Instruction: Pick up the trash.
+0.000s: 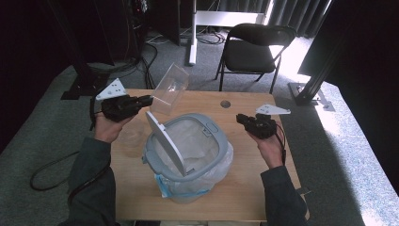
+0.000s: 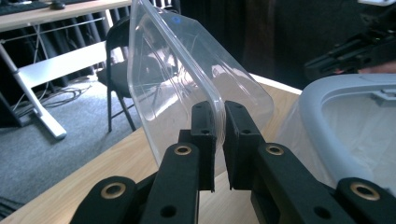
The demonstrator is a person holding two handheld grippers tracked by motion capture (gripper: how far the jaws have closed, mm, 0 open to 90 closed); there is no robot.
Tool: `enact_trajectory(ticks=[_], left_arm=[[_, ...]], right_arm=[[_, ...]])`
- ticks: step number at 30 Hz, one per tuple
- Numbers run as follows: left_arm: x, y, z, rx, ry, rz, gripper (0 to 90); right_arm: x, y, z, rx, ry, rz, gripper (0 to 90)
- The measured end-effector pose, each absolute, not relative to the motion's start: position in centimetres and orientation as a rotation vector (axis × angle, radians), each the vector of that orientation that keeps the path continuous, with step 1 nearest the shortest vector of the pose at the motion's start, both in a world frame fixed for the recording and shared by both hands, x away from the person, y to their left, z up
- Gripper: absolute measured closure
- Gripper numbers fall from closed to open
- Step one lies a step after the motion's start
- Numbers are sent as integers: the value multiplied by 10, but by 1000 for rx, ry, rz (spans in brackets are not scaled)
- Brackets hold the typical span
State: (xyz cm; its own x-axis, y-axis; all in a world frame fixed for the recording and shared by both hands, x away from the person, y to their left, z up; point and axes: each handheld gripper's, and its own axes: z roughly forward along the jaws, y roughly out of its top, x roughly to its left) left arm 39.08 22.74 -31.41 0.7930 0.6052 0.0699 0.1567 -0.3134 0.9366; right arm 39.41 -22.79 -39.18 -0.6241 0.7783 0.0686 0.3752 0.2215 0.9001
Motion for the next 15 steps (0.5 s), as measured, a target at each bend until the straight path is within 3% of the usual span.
enact_trajectory(ticks=[15], left_arm=[[387,208,-292,1867,496,492,837]], right_arm=[[426,-212,-376,1054,2115,1343,900]])
